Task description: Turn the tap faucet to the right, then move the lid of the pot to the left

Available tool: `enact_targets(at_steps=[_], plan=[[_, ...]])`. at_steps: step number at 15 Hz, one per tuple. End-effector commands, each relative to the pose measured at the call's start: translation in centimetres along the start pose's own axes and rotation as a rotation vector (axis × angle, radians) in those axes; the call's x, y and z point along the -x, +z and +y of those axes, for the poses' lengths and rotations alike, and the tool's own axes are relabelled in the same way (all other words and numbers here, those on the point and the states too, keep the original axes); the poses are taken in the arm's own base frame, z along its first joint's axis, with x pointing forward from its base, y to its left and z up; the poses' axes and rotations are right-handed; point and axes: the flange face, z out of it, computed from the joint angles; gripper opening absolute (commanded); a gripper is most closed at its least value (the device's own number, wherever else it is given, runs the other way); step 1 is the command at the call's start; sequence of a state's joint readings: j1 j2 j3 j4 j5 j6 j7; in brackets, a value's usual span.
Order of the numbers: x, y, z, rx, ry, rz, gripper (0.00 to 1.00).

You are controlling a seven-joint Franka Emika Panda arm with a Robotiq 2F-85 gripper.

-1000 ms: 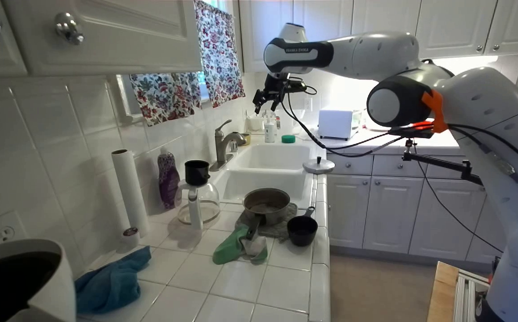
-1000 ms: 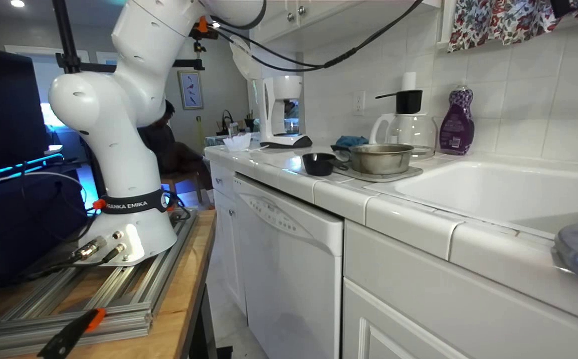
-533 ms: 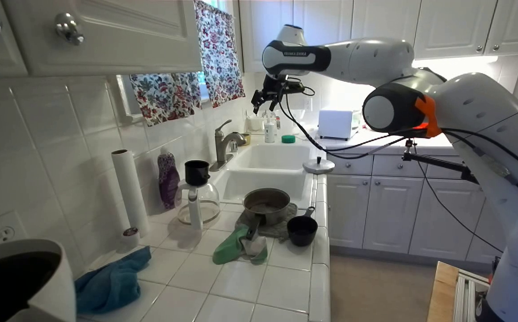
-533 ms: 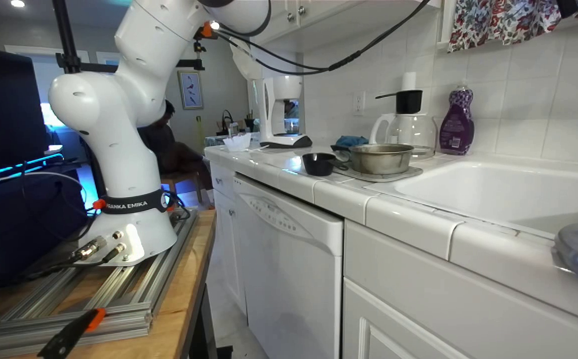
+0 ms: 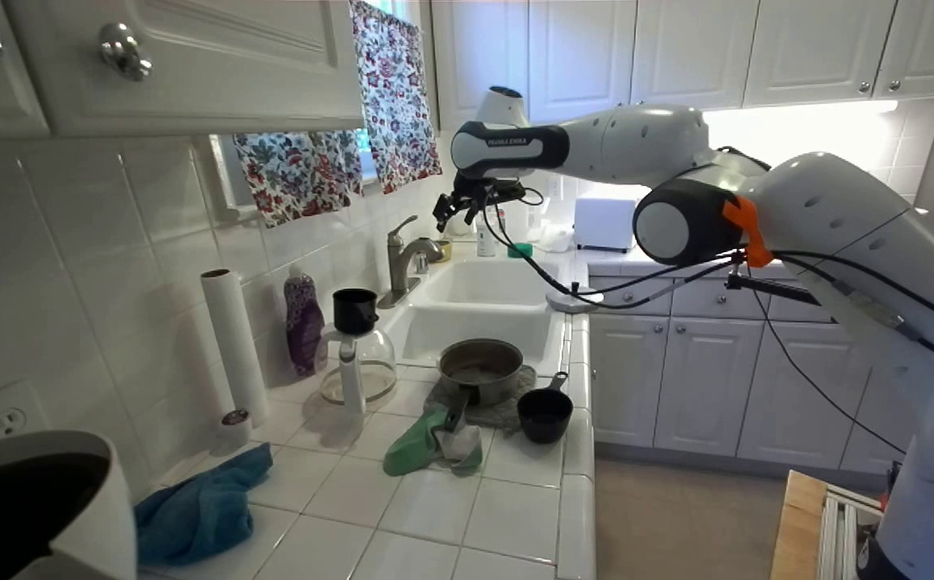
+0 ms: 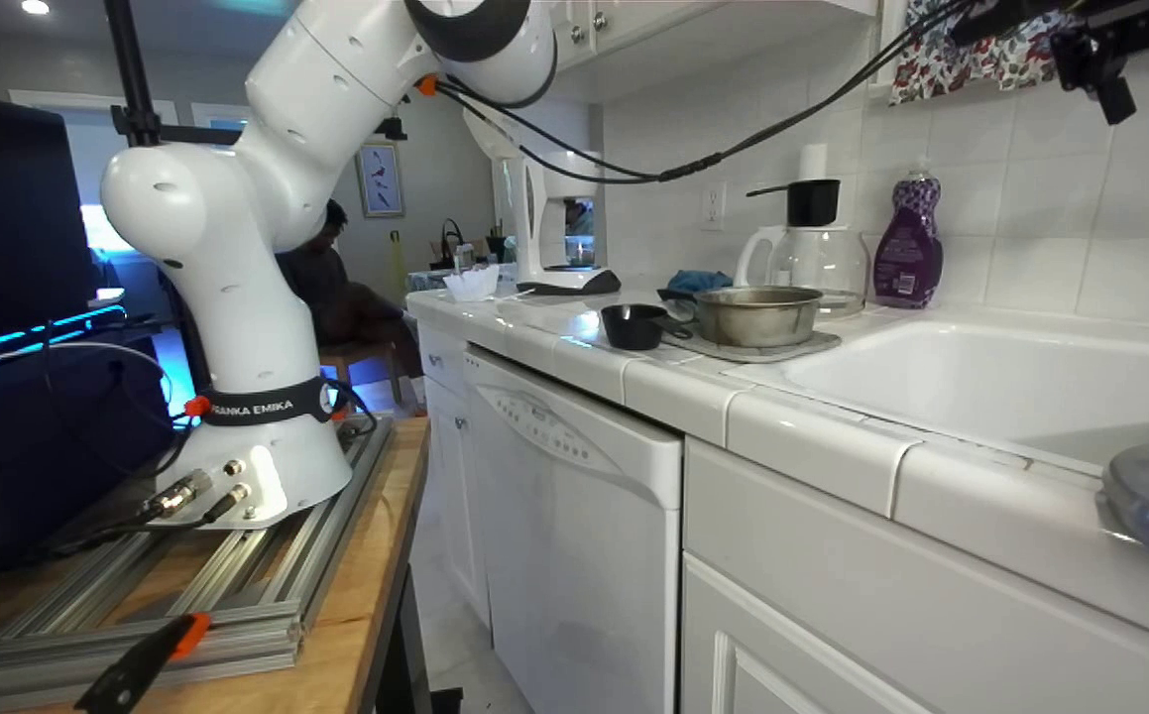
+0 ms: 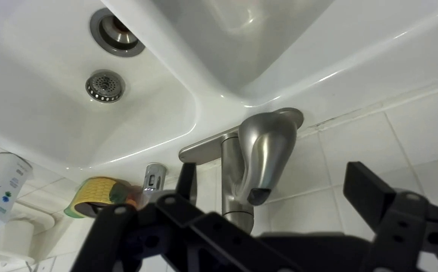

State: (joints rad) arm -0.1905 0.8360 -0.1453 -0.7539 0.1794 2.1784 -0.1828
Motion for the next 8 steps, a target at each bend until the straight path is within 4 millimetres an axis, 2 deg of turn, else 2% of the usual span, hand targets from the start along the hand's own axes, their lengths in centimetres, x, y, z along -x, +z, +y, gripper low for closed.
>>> enact_targets(at_steps=[1,5,8], plan=[[0.4,4.2,-1.8,0.079,-0.041,0.028,1.0],[1.1,6.8,-2.2,0.136,-0.083,0.016,1.0],[1.0,6.8,-2.3,0.142,-0.093,0.03,1.0]])
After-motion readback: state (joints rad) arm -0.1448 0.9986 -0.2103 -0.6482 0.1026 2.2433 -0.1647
